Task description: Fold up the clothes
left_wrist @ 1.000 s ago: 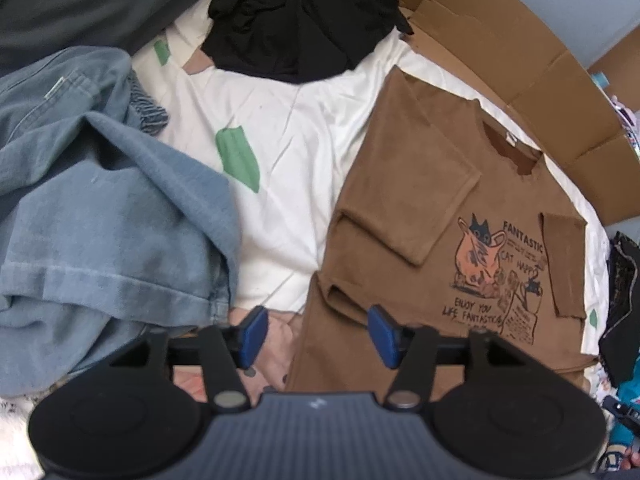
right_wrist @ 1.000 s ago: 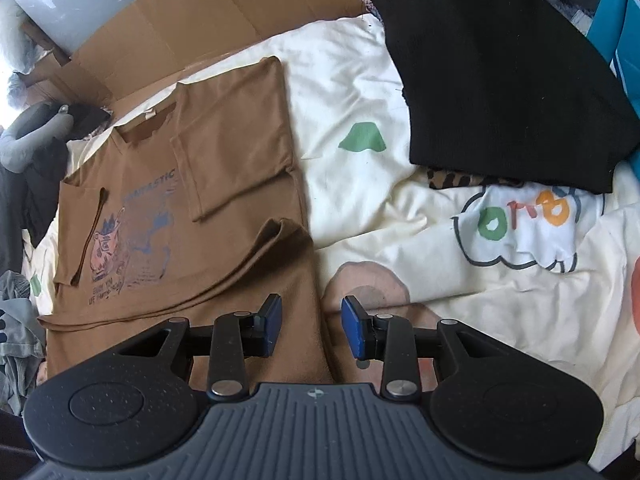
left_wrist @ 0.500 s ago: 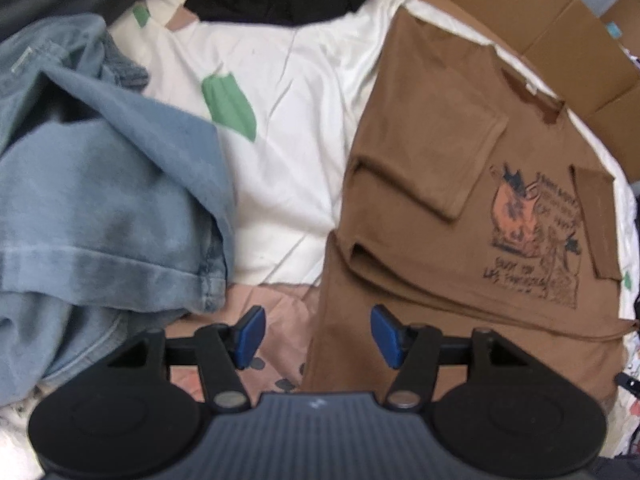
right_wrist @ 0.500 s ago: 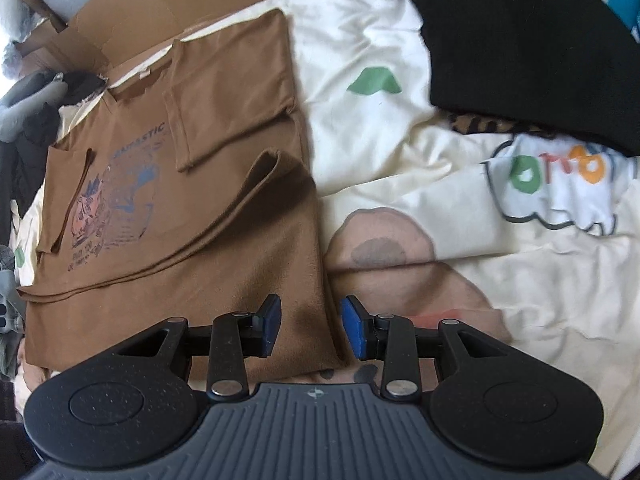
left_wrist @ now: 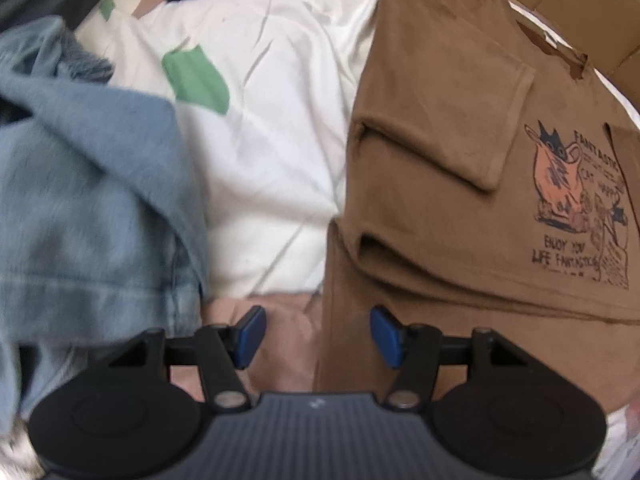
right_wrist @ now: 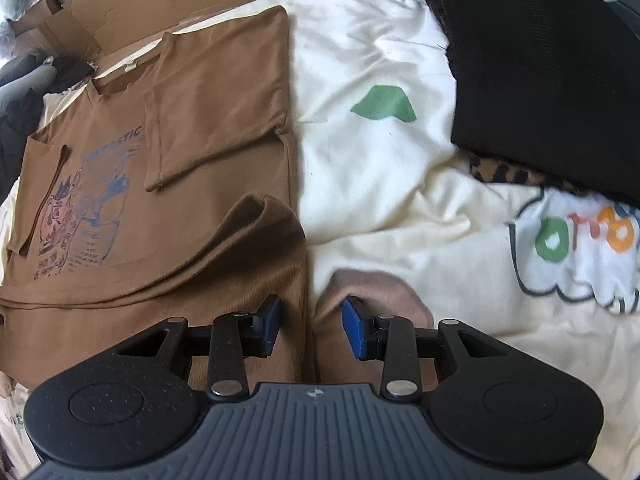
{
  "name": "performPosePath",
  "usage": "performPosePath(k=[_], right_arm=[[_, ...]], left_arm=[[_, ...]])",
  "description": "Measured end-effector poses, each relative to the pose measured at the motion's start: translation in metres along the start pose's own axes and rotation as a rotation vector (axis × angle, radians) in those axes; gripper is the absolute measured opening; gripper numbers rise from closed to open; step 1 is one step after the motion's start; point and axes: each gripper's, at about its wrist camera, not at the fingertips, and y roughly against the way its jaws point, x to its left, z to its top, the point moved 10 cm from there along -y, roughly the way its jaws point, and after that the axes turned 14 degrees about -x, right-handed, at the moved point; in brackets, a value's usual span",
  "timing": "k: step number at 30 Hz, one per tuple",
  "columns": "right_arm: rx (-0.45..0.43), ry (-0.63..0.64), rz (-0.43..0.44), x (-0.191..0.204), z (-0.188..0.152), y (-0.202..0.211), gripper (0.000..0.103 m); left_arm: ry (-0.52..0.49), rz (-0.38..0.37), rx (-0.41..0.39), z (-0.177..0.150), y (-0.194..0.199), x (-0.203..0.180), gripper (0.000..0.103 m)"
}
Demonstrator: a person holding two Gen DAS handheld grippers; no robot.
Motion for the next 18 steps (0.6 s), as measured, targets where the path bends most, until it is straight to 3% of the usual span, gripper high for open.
performPosePath(k=[13,18], right_arm=[[-0.036,0.038,-0.011,0.008,0.035,-0.030,0.041],[-0.035,0.052,-0.010,0.011,0.040,-0.038,0.041]], left_arm=[[-0.014,-0.012,-0.068,0.039,-0.012,-0.003,0.061],[-0.023,-0.052,-0.088,0.041,-0.013,-0.009,0.051]])
